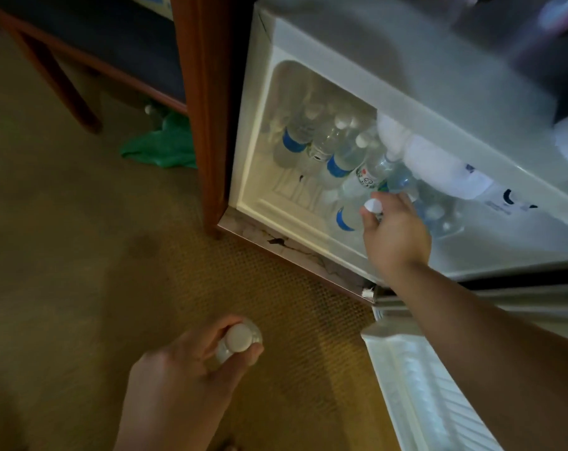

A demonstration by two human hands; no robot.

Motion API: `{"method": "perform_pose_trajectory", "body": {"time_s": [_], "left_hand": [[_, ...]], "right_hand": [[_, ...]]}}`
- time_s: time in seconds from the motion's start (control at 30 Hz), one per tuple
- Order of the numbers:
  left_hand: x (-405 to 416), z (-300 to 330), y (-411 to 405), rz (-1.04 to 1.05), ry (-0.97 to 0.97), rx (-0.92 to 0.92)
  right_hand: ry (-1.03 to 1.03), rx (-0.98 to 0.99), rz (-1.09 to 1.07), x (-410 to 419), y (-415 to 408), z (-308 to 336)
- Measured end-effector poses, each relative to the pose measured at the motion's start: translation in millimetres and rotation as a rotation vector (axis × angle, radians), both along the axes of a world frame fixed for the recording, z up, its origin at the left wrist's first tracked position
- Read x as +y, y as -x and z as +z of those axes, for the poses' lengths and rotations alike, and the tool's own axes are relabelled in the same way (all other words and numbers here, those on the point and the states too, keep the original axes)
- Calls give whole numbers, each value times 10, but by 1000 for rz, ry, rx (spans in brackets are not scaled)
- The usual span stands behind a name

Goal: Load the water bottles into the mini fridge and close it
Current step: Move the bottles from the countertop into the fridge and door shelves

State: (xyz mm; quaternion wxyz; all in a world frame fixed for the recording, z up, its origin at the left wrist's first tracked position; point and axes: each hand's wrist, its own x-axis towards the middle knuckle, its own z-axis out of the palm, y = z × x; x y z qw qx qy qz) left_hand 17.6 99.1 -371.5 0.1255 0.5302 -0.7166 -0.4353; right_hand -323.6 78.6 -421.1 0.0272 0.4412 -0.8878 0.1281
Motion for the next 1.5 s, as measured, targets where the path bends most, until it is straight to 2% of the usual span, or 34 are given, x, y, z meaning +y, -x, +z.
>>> {"method": "perform_pose_trajectory", "body": {"time_s": [0.13, 0.37, 0.47, 0.6, 0.73, 0.8, 0.87, 1.0, 1.1, 1.17, 1.3, 1.5], "left_hand": [[-195, -164, 122, 13, 38, 13], [-465, -248, 322, 23, 88, 51], [-502, -241, 379, 35, 93, 79], [-500, -194, 417, 46, 102, 101], [-471, -138, 412, 17, 121, 108], [-459, -98, 411, -13, 135, 98], [-452, -61, 415, -46, 138, 70], [-497, -21, 482, -98, 137, 35], [-651, 24, 658, -174, 163, 24], [-807, 40, 858, -230, 153, 47], [-1152, 15, 1373, -231, 96, 94], [-1486, -259, 2005, -223, 124, 190]], "right_hand": [[-92, 107, -22, -203, 184, -139], [-170, 96, -174, -521, 339, -177], [-216, 68, -160, -547, 360, -176], [-168, -46, -216, -539, 387, -134], [-169, -56, -189, -482, 275, -17], [-76, -78, -147, -368, 114, 103], [86, -90, -17, -198, -151, 278], [429, 100, 349, 85, -687, 809], [602, 234, 410, 37, -581, 1353], [540, 308, 329, -57, -283, 1623], [168, 252, 124, -272, 124, 1741], [75, 258, 124, -353, 188, 1597]]}}
